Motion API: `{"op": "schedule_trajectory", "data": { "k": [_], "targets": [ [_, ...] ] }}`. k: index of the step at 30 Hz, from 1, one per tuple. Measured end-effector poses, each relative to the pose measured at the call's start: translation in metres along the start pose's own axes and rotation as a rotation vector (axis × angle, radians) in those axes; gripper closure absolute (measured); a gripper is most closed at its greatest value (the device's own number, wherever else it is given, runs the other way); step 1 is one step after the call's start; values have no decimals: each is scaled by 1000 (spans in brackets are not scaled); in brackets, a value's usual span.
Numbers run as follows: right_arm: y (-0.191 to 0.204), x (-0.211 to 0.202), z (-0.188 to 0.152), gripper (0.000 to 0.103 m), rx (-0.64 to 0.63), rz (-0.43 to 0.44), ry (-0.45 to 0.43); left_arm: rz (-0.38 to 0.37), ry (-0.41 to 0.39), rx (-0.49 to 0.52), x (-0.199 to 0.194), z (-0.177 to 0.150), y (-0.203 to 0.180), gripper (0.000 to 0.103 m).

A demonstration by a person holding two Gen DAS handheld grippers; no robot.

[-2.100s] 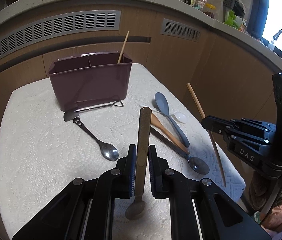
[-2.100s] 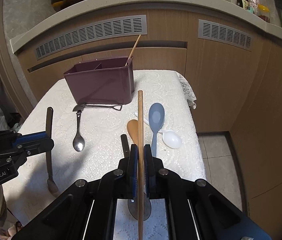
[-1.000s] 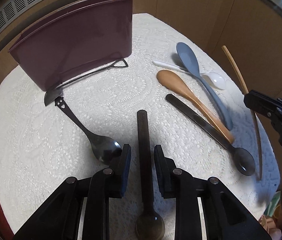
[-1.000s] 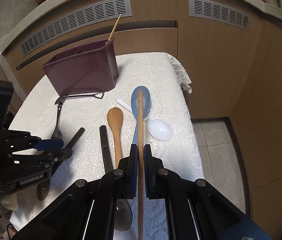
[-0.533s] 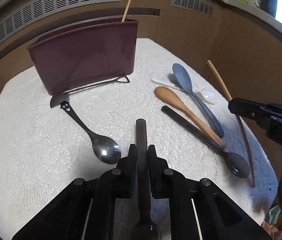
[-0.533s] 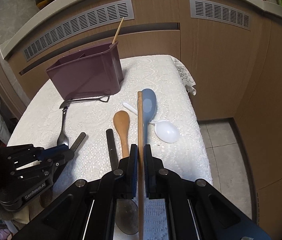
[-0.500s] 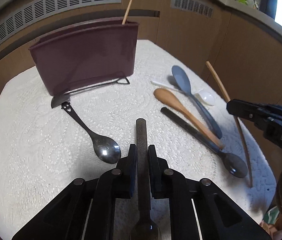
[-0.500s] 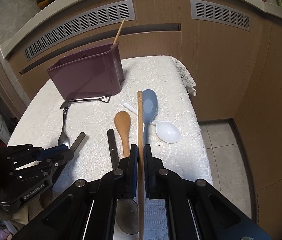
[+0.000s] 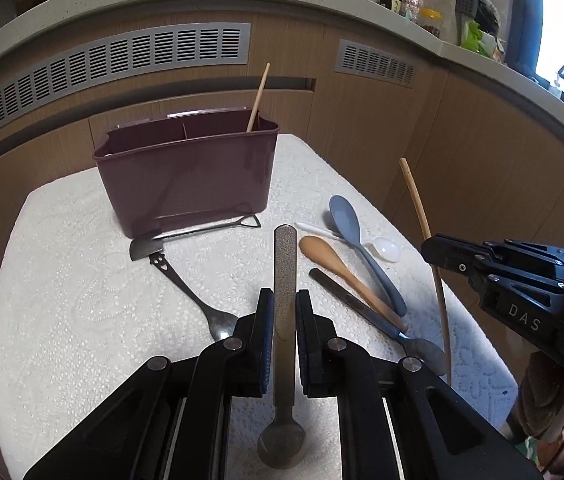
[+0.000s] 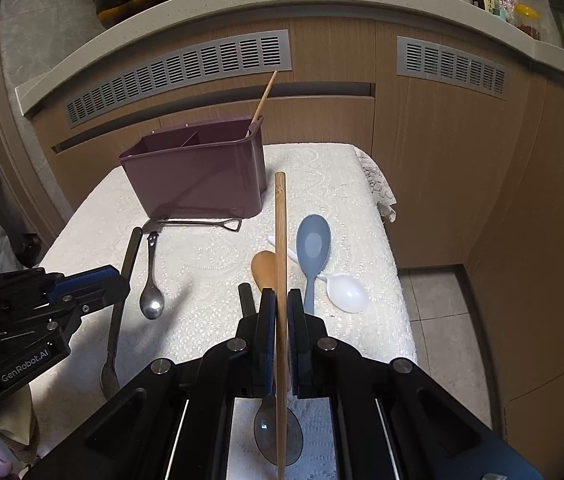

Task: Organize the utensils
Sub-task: 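Carry the dark spoon in the left tool while the right carries the chopstick toward the caddy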

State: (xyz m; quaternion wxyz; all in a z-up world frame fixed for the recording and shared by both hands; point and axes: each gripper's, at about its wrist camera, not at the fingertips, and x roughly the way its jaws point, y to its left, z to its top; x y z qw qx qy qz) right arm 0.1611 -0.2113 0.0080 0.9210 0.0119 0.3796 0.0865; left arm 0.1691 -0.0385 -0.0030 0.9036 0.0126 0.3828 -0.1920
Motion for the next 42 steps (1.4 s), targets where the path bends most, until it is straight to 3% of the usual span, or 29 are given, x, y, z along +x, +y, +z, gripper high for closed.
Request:
{"op": "schedule_trajectory", "data": {
  "k": [19, 22, 25, 29, 32, 37, 40, 42],
  "targets": [
    [8, -20, 11, 97, -28, -14, -56, 9, -57, 4, -22, 12, 2, 93],
    [9, -19, 12, 97, -32, -21, -50, -7, 7, -10, -11, 14, 9, 93],
    [9, -17, 10, 97, -40, -28, -36, -20, 139, 7, 13, 6, 12, 91],
    [3, -11, 6, 97, -27, -27, -18, 11, 242, 43, 45, -3, 10, 82],
    [-1, -5, 4, 97, -19, -20, -3, 28, 300, 58, 66, -8, 5, 82],
    [-5, 1, 0, 97, -8, -8, 6, 98, 360, 88, 93, -6, -3, 82],
    [-7, 3, -2, 97, -2, -2, 10, 104, 349, 81, 98, -5, -4, 83],
    [-9, 3, -2, 97, 2, 6, 7, 91, 318, 70, 95, -8, -4, 90]
  ]
}}
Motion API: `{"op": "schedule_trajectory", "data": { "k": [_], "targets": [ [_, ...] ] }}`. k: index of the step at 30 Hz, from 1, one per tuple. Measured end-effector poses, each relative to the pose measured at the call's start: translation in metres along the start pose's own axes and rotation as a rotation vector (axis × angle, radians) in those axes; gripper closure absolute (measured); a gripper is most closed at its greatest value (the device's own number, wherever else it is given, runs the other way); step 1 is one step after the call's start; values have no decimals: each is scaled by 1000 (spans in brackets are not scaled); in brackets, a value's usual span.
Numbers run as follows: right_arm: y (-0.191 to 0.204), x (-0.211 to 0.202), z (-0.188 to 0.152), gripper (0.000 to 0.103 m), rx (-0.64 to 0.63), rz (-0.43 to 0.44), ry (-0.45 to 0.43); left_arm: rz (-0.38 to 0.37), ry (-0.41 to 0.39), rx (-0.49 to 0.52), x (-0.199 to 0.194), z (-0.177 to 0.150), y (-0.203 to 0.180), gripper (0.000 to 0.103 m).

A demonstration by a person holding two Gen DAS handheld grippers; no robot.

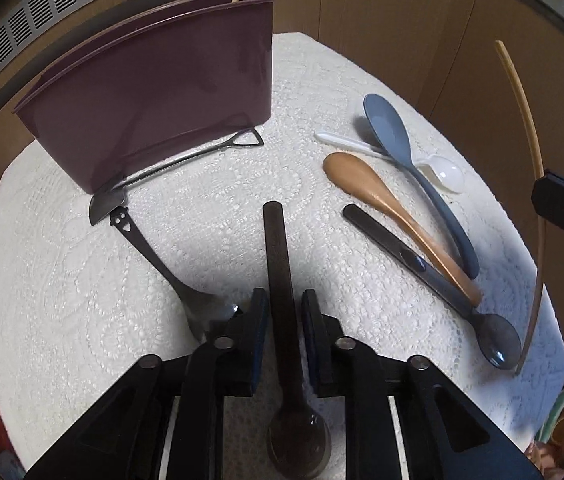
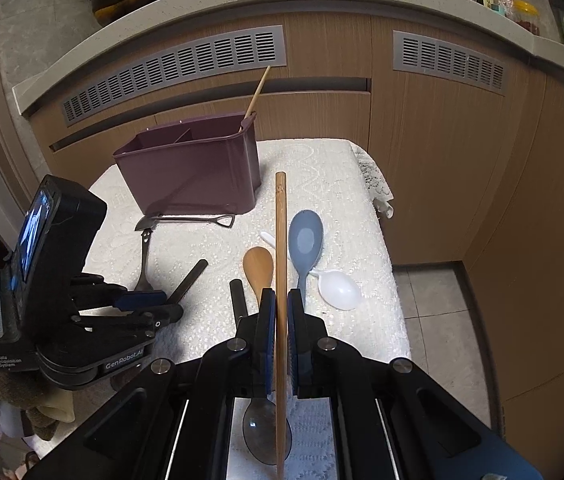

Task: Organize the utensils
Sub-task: 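Carry the dark spoon in the left tool while the right carries the chopstick toward the caddy, then open the left tool over the caddy while the right opens to drop the chopstick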

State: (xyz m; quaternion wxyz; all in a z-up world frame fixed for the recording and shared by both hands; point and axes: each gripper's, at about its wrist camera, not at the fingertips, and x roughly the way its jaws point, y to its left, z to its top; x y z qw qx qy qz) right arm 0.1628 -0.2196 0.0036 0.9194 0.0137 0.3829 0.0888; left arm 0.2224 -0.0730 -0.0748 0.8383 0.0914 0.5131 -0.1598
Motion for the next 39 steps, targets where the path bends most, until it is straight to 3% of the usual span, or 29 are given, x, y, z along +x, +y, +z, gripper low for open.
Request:
{"op": "schedule_trajectory", "data": {
  "k": [6, 11, 15, 22, 28, 39],
  "targets": [
    [1, 0, 1, 97, 5, 0, -4, -47, -151, -56, -29, -31, 5, 91],
    [4, -11, 7, 97, 14, 3, -44, -93, -327, -126, -87, -42, 19, 91],
    [15, -38, 34, 97, -17, 9, -145, -81, -470, -127, -144, -15, 35, 91],
    [47, -82, 141, 97, -114, -3, -385, -58, -727, -177, -213, 74, 78, 90],
    [60, -63, 203, 97, -113, 12, -476, -20, -870, -236, -204, 113, 109, 90],
    [64, 28, 227, 97, -66, 69, -436, 96, -881, -338, -143, 138, 148, 90]
  ]
}}
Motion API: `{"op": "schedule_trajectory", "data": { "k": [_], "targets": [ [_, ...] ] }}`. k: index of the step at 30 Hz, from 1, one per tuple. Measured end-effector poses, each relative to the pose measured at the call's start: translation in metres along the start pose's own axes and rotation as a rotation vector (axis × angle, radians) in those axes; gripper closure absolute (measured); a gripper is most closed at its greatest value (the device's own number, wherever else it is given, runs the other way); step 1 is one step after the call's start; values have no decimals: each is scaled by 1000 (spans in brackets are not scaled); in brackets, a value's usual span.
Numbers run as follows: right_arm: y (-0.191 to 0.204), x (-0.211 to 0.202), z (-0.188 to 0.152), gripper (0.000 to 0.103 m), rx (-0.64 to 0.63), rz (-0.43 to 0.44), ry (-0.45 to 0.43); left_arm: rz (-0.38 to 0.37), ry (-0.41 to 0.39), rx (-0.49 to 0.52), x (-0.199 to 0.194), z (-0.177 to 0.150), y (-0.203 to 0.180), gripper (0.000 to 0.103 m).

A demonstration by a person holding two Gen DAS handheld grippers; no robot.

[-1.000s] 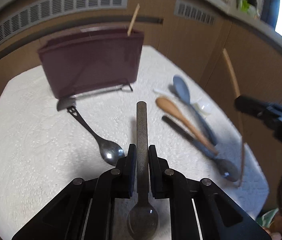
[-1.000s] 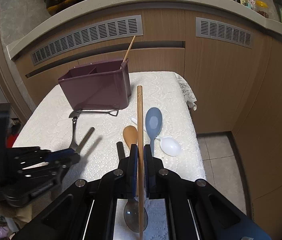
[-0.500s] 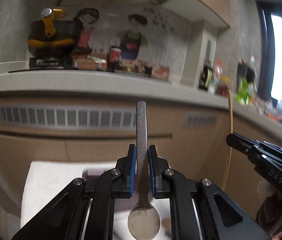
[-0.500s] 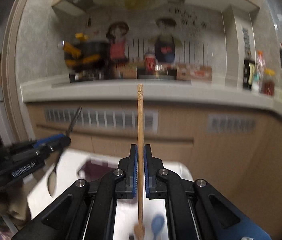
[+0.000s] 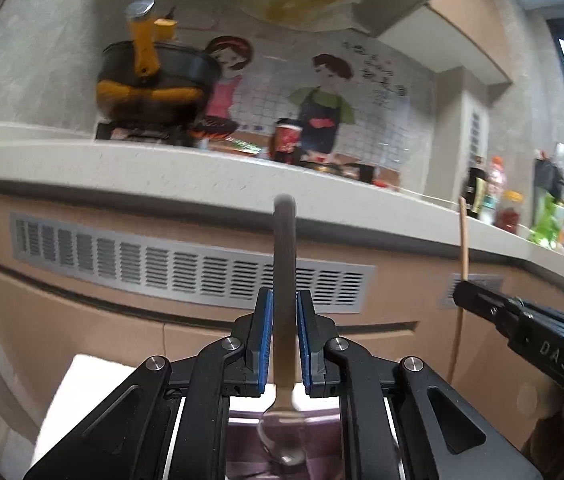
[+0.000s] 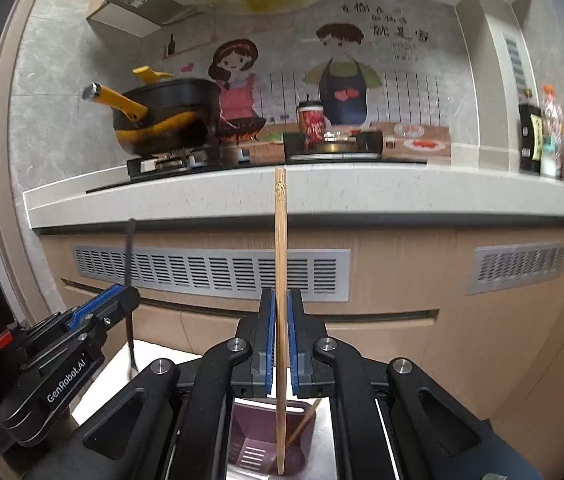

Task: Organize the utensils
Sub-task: 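Open the left tool over the caddy while the right opens to drop the chopstick, then move both open tools back over the remaining spoons on the table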

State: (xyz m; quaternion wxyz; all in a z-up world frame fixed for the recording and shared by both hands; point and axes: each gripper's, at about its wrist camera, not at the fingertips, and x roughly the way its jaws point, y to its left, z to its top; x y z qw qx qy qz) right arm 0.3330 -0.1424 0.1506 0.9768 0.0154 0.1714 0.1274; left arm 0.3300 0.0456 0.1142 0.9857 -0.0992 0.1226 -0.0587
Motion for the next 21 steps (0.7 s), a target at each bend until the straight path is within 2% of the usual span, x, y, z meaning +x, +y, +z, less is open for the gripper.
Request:
{"op": "schedule_trajectory", "data": {
  "k": [2, 5, 7, 9, 10, 11, 13, 15, 17, 19, 21],
  "targets": [
    [0, 14, -7, 97, 0, -5, 8, 9, 4, -22, 9, -8, 5, 90],
    [2, 29, -20, 97, -4, 1, 34, 11, 28, -2, 19, -28, 6, 90],
    [4, 35, -32, 96, -17, 11, 45, -4, 72, 2, 24, -43, 10, 87],
    [3, 43, -47, 82, -37, 28, 97, -4, 135, -5, 28, -55, 18, 80],
    [1, 45, -53, 60, -39, 26, 120, 8, 161, -22, 28, -59, 25, 69],
    [-2, 44, -58, 43, -36, 16, 123, 11, 188, -43, 28, -63, 31, 55],
    [-11, 35, -67, 39, -30, -30, 117, 12, 244, -84, 23, -68, 44, 49],
    [-19, 26, -75, 37, -34, -48, 139, 48, 276, -68, 14, -74, 50, 49],
    [-25, 17, -84, 20, -32, -72, 158, 74, 318, -43, 5, -82, 52, 42],
    [-30, 4, -97, 10, -47, -113, 170, 83, 361, -29, -2, -89, 51, 37],
    [-32, -8, -110, 8, -70, -151, 183, 83, 400, -16, -14, -100, 51, 31]
  ]
}}
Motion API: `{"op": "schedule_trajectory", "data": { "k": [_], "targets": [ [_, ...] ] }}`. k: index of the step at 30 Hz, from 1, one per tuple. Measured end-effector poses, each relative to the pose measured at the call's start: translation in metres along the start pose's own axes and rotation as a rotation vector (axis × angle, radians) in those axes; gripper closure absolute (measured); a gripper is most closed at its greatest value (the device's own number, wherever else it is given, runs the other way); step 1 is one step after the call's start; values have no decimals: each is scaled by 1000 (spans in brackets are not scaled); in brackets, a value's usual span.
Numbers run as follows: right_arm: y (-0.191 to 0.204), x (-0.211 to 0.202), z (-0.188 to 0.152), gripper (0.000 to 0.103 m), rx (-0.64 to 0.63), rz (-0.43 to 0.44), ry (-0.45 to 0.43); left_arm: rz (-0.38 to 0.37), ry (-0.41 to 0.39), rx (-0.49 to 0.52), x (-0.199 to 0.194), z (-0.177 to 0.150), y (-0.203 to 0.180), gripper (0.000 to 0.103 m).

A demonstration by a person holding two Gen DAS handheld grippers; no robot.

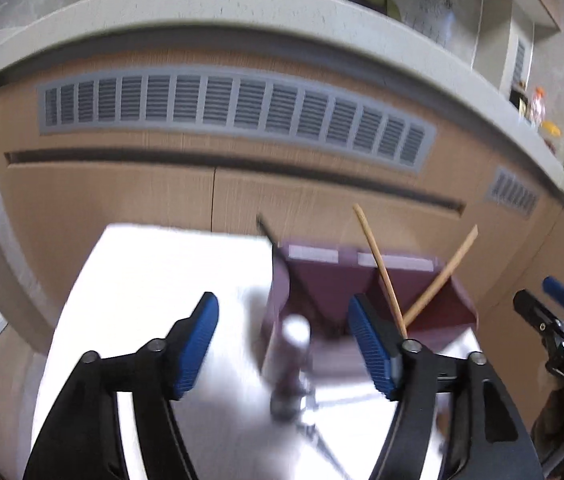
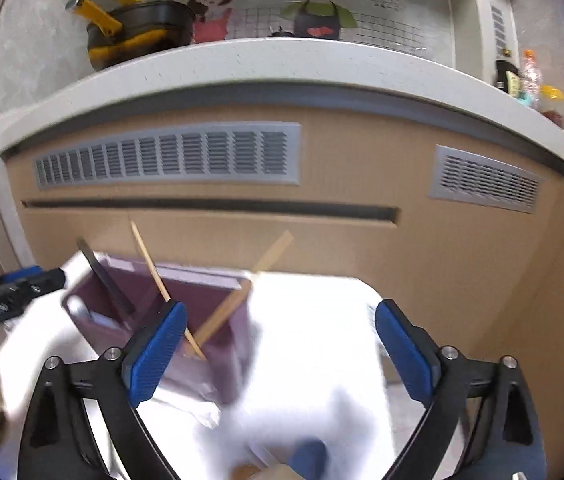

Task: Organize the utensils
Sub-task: 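Move both open tools back over the remaining spoons on the table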

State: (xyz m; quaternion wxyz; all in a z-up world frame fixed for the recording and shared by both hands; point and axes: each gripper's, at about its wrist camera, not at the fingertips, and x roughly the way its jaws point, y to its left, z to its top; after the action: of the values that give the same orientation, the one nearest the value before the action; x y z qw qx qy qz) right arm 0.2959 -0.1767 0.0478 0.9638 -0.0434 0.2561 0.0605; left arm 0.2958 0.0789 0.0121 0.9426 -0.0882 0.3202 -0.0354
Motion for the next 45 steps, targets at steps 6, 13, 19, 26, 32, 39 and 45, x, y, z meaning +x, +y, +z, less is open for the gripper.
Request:
{"op": "schedule_trajectory", "data": {
  "k": [6, 13, 19, 26, 32, 39, 45],
  "targets": [
    [-5, -18, -43, 3, -65, -61, 92, 2, 64, 53, -18, -42, -11, 22],
    [-5, -44, -96, 2, -124, -71, 186, -53, 187, 73, -9, -81, -27, 22],
    [-11, -55, -124, 2, -99, -43, 226, -153, 279, 91, 16, -86, -38, 22],
    [-21, -57, -133, 2, -21, -21, 238, -162, 272, 205, 49, -72, -46, 22],
    [-26, -49, -141, 2, 8, -11, 262, -108, 329, 129, 78, -66, -28, 23],
    [-29, -49, -140, 2, 19, 0, 259, -313, 388, 179, 55, -86, -53, 22],
    [-29, -49, -140, 2, 11, -2, 261, -361, 378, 288, 24, -100, -75, 22]
  ]
}}
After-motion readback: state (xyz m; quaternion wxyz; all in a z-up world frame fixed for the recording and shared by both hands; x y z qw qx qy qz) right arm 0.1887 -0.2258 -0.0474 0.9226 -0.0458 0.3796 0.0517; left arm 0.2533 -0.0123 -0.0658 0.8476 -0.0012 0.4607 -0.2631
